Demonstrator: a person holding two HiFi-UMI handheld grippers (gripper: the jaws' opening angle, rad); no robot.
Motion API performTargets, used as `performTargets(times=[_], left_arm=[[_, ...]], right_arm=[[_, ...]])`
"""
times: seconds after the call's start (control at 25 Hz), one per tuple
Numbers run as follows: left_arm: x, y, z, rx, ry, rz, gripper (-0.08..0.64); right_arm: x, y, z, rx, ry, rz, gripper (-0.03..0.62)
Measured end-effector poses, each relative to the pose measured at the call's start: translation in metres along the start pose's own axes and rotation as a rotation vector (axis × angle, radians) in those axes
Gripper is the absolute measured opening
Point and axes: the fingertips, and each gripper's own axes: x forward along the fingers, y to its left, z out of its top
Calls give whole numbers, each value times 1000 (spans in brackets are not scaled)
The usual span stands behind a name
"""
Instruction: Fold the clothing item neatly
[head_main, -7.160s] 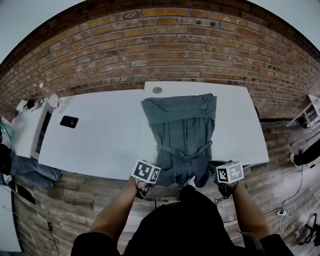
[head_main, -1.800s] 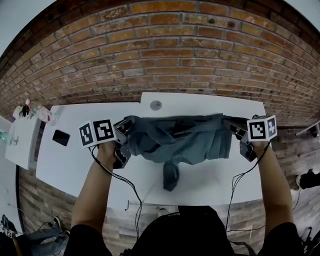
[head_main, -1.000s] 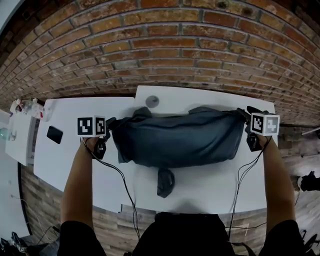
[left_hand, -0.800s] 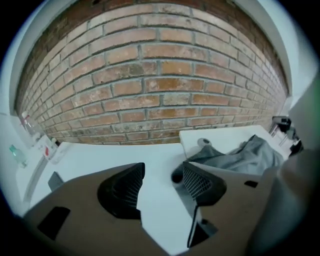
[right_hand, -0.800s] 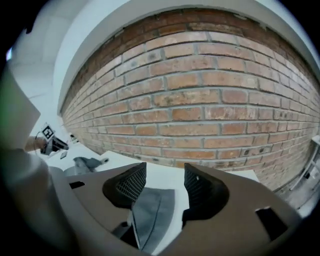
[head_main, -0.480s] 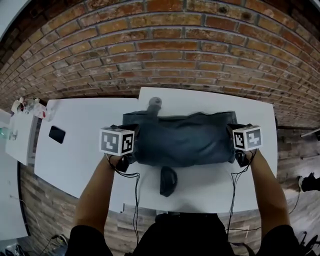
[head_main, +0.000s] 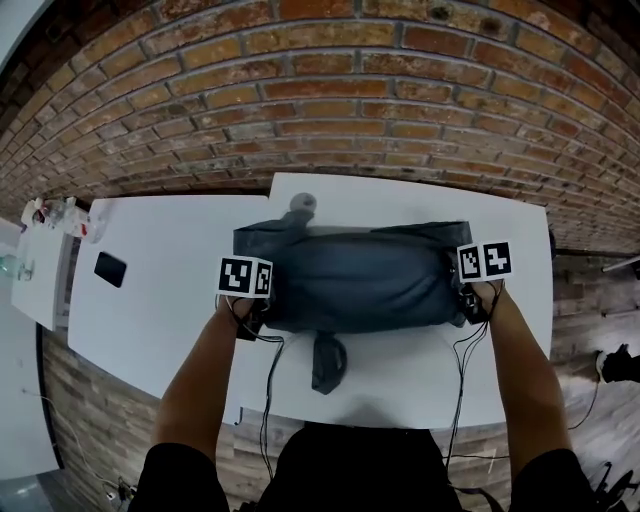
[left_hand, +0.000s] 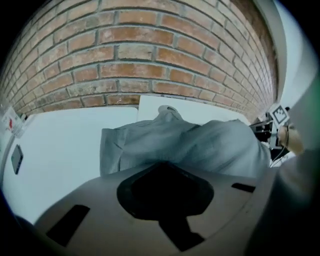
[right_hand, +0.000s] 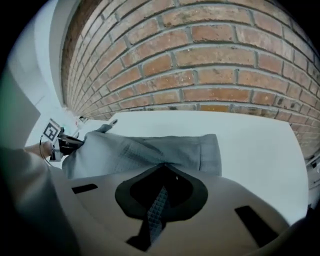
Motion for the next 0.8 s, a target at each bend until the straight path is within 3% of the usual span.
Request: performTargets(times=[0.16, 0.24, 0.32, 0.44, 0.56, 0.8], left_arm=[[-45, 16, 4, -117, -67, -83, 36], [-67, 26, -3, -207, -87, -143, 78], [-80, 27, -22, -337, -76, -259, 130], [-85, 24, -58, -523, -49, -425, 268], [-83, 23, -93, -750, -47, -527, 291], [-62, 0, -128, -1129, -57, -626, 291]], right_arm=[[-34, 3, 13, 1, -92, 49, 2], [-47, 14, 14, 6, -120, 90, 3], [-54, 34, 5, -12, -115, 135, 3], [-52, 72, -11, -60, -90, 187, 3], [-40, 109, -22, -132, -54, 197, 3], [-28, 156, -28, -204, -18, 170, 3]])
